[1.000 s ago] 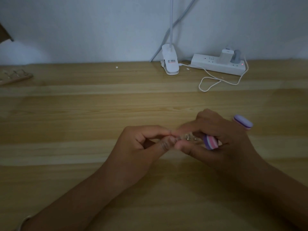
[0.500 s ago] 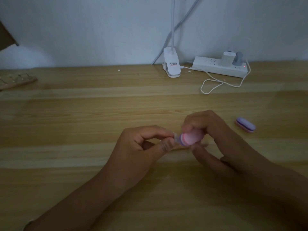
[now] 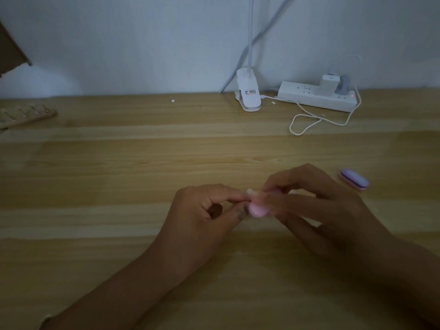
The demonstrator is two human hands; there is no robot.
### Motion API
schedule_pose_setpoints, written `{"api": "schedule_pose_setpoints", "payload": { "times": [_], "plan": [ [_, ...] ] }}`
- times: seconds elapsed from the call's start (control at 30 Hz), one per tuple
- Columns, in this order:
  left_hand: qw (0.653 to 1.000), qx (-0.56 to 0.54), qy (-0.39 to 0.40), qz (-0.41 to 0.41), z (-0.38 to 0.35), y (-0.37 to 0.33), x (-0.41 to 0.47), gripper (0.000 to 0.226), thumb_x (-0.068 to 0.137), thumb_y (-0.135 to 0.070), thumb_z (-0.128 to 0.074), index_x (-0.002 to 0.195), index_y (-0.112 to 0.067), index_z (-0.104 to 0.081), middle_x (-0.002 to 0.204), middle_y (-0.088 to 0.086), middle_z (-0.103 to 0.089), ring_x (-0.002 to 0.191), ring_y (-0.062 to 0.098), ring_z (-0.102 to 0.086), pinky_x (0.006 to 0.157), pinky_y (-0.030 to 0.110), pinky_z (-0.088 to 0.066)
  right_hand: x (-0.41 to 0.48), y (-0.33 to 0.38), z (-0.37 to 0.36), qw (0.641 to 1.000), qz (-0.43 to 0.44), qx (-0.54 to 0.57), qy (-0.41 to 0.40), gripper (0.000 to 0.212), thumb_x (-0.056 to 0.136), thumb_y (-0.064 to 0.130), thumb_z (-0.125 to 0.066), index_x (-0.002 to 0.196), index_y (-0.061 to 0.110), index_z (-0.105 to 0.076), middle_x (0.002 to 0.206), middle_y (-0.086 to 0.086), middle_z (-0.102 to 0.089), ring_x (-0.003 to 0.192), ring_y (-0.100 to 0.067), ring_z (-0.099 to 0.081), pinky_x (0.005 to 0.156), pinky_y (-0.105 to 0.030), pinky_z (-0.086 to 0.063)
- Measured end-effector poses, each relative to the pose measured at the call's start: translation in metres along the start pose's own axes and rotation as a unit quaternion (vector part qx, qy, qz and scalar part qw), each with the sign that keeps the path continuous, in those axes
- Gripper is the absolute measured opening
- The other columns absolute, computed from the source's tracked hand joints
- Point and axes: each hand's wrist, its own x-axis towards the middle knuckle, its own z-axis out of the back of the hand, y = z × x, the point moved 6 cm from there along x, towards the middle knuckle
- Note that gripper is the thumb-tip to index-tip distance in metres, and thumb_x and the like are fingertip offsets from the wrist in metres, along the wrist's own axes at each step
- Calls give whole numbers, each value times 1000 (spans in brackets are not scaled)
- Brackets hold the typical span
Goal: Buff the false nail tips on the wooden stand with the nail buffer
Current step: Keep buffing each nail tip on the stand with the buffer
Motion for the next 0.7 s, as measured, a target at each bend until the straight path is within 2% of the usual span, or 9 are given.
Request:
{"api": "schedule_pose_setpoints", "payload": {
  "times": [0.07,0.13,0.2,0.3,0.4,0.47,0.6,0.7],
  "plan": [
    [1000,12,5,-3,-1,2,0,11,83,-18,-74,92,-22,-78,72,-11,-71,44,0,-36,46,14,-32,3,-4,3,999,-8,-34,-33,27,93,5,-66,117,15,-72,106,-6,-65,93,-12,-59,91,-9,-35],
    [1000,18,5,-2,-1,3,0,10,83,-14,-74,91,-19,-79,75,-8,-72,45,0,-37,48,13,-33,3,-7,8,997,-20,-46,-54,29,88,3,-69,115,13,-72,104,-8,-67,91,-15,-61,90,-7,-34],
    [1000,15,8,-2,-2,3,-1,10,83,-14,-75,91,-18,-79,73,-8,-71,44,0,-36,47,14,-32,0,-4,7,999,1,-21,-40,28,92,5,-66,117,14,-70,106,-6,-65,92,-14,-61,90,-9,-36],
    [1000,23,13,-17,-1,0,-2,12,83,-16,-74,94,-20,-78,73,-9,-70,43,0,-36,48,13,-32,-3,0,0,999,26,23,-2,29,96,7,-61,122,15,-69,110,-4,-63,96,-15,-61,85,-21,-46],
    [1000,19,9,-11,-1,2,-1,11,83,-16,-73,91,-22,-78,74,-10,-71,43,-1,-38,49,11,-32,0,-9,4,999,-13,-13,-41,33,88,0,-68,118,14,-71,107,-7,-65,93,-18,-64,85,-19,-45],
    [1000,11,4,-1,-1,4,-1,11,83,-16,-73,89,-23,-78,72,-14,-70,42,-1,-38,48,10,-32,1,-11,9,997,-28,-14,-69,30,87,1,-69,115,12,-72,104,-10,-66,92,-23,-67,85,-21,-48],
    [999,-25,24,11,-3,2,-1,9,84,-22,-70,91,-24,-76,64,-22,-64,40,-3,-34,45,7,-28,-2,5,5,998,28,20,-49,22,96,8,-61,114,20,-66,106,-4,-67,96,-12,-63,90,-12,-39],
    [997,-63,29,14,-2,-1,1,14,82,-24,-68,91,-19,-77,70,-18,-69,41,-5,-39,46,5,-30,-1,-3,6,998,0,10,-65,23,93,3,-65,112,14,-71,107,-4,-67,98,-8,-62,92,-11,-40]
  ]
}}
